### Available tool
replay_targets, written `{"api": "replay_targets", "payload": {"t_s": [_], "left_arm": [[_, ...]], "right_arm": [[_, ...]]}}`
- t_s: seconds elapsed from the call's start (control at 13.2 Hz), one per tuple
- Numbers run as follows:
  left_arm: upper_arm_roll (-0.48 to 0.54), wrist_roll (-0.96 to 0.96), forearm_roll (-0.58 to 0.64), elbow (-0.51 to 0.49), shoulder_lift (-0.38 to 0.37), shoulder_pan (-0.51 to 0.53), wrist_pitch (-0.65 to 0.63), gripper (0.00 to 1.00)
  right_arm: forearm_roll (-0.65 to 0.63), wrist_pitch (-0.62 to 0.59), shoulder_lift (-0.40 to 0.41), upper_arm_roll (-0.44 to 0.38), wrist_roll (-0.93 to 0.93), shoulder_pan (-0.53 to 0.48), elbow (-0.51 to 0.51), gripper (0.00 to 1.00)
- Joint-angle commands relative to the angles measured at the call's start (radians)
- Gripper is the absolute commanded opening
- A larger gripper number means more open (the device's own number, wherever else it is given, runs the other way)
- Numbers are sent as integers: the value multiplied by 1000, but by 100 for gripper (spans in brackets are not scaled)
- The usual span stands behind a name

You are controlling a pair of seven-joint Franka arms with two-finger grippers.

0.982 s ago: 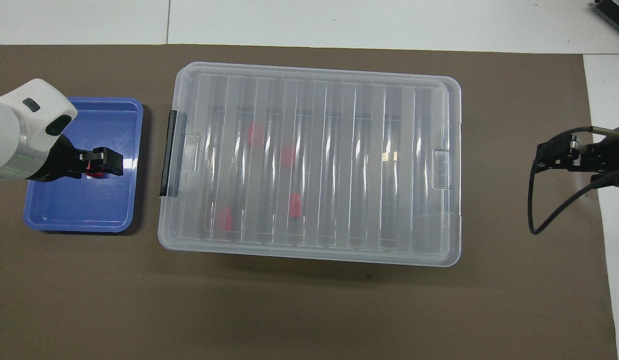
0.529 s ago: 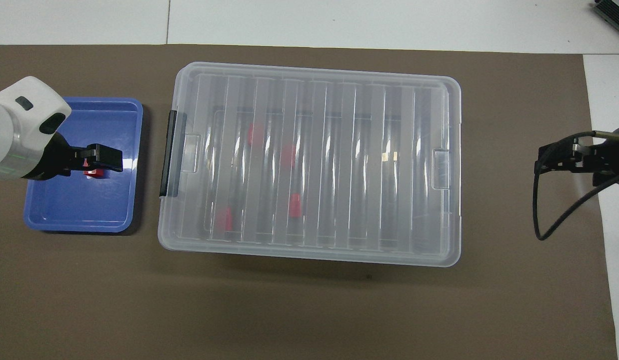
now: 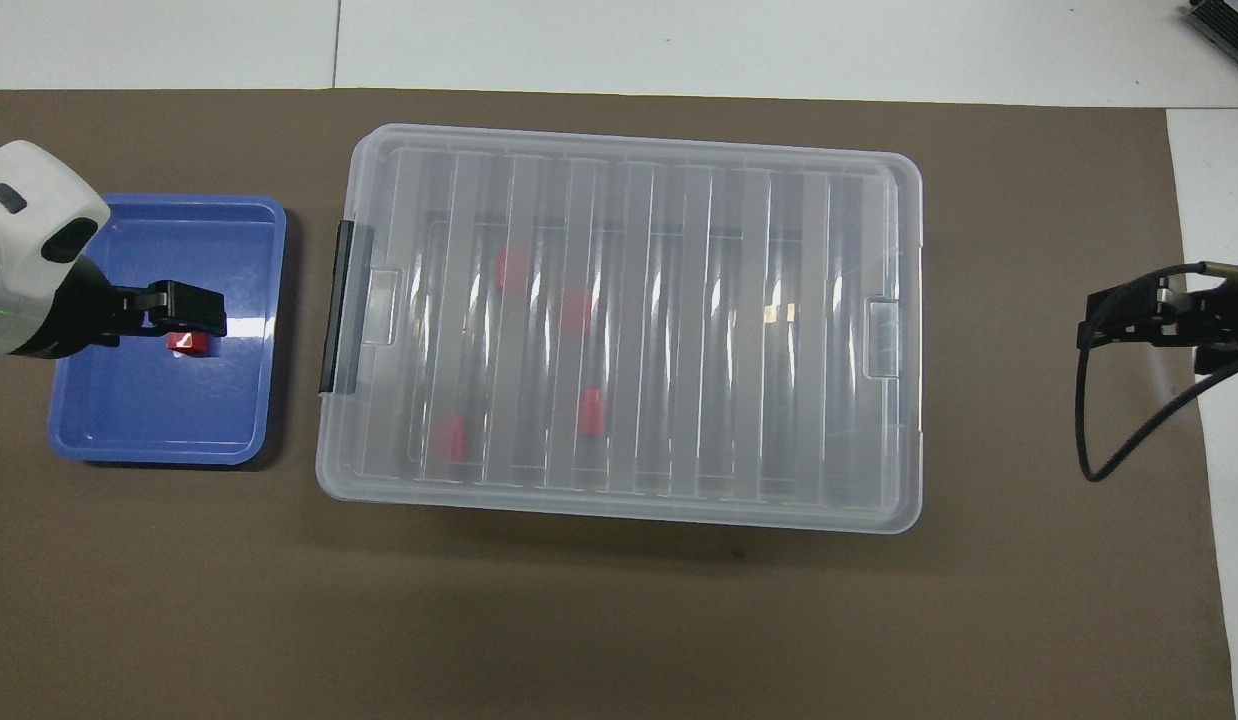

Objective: Place red block in blue tray from box

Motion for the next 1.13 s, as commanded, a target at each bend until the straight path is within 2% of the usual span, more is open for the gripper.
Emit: {"api": "replay_targets", "payload": {"t_s": [0.0, 0.23, 1.06], "left_arm": [[-1, 2, 4, 58, 12, 8, -68, 100], [-1, 2, 6, 18, -10, 8, -50, 100], [-1, -3, 6, 18, -10, 8, -58, 100]], "right_arm": [[14, -8, -20, 91, -14, -97, -19, 100], [14, -13, -20, 91, -14, -97, -16, 100], [-15, -15, -20, 105, -72, -86, -19, 100]]}}
